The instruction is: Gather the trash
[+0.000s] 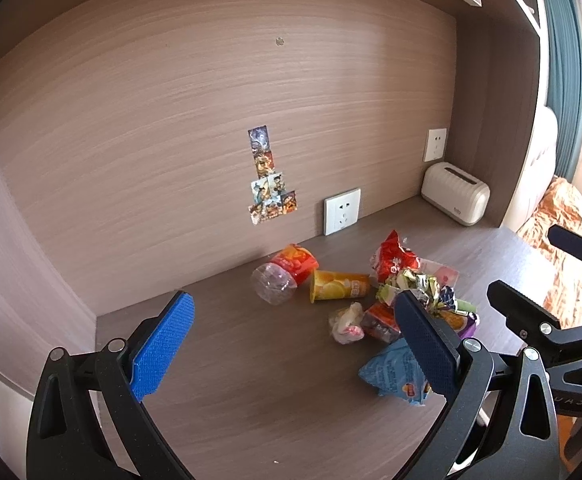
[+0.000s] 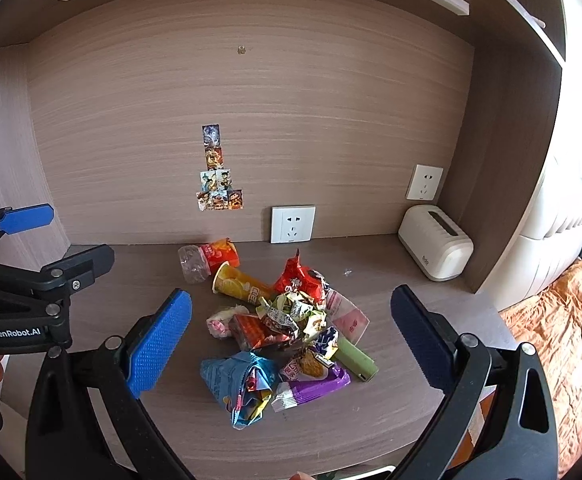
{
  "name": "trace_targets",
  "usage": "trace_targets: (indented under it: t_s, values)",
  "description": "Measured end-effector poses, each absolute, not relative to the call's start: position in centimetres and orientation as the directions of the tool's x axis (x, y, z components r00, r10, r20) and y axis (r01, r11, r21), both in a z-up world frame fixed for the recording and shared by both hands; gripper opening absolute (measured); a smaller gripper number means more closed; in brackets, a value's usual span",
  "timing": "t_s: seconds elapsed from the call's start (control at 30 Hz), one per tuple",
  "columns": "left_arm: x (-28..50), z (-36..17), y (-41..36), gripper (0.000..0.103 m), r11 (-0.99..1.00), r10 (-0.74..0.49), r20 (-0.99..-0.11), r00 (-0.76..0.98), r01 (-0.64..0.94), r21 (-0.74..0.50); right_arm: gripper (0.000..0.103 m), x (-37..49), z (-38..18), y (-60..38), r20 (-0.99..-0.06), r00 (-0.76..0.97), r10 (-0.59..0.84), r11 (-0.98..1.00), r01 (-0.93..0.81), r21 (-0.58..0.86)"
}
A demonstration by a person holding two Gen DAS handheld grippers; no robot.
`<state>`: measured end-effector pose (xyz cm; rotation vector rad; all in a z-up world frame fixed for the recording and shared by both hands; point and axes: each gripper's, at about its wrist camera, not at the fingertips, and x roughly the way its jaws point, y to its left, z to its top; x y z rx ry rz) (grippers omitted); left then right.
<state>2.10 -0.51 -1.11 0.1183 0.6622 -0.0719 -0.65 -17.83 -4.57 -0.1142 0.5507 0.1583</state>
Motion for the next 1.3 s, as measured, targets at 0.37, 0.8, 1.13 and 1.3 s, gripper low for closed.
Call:
trace_targets:
  t_s: [0.37,0.8,1.13,1.3]
  values:
    - [2.21,-1.12,-0.38,0.098,0.991,-0.044,-0.616,0.787,0.113,0.073,0.1,-0.92,-4.62,-18.3,-0.521,0.848,0.101,0.987,-0.15,-0.053]
    - [2.08,-1.19,-0.39,0.098,0.991,-0.043,-0.619,0.784,0.114,0.075,0.1,-0.85,-4.67,-18.11,-0.526,0.845,0.1,0.989,-0.143,-0.042]
    - [2.06,-1.24,-0.3,0.098,0.991,-0.05,-0.617,0.785,0.117,0.07,0.1,-0.85,-4.56,-17.93,-0.524,0.846,0.098,0.989,-0.143,-0.046]
    - [1.98,-1.32,-0.24,0.098,0.991,-0.049,-0.618,0.785,0.117,0.071,0.1,-0.84,-4.54,-17.84,-0.523,0.847,0.096,0.989,-0.142,-0.049]
